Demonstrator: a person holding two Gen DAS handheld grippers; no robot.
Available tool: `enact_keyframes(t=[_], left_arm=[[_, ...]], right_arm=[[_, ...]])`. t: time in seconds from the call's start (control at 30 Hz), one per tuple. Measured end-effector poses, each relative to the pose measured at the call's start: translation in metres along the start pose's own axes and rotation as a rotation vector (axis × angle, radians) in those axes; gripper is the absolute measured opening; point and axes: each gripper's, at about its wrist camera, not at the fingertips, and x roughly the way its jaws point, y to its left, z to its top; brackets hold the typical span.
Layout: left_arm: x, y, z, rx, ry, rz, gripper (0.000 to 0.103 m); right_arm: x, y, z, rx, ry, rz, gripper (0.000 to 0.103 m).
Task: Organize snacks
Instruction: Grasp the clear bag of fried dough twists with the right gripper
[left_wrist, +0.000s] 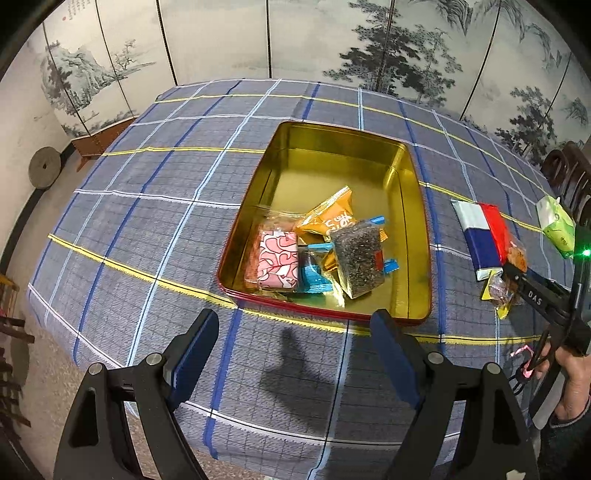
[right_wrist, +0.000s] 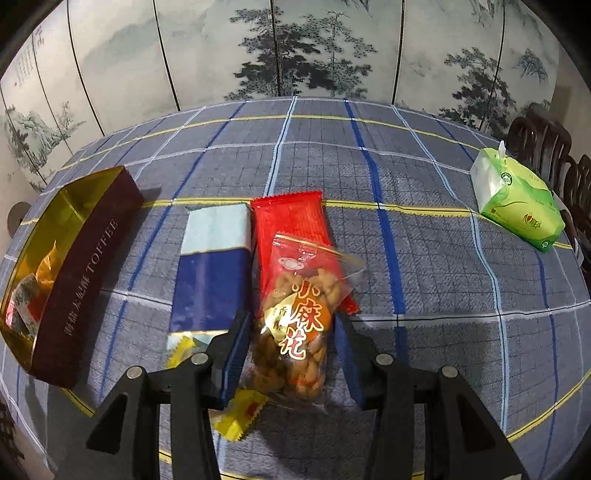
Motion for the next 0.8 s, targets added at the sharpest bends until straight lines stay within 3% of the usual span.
enact_keyframes(t=[0.3, 0.8], left_arm=[[-0.001, -0.019, 0.003, 0.032, -0.004, -0.023, 0.082], [0.014, -0.111, 0.003, 0.138, 0.043, -0.114, 0.082]], right_arm=[[-0.006, -0.021, -0.022, -0.069, 0.031, -0.015, 0.045], [-0.008, -0.062, -0.027, -0.099, -0.064, -0.003, 0.041]])
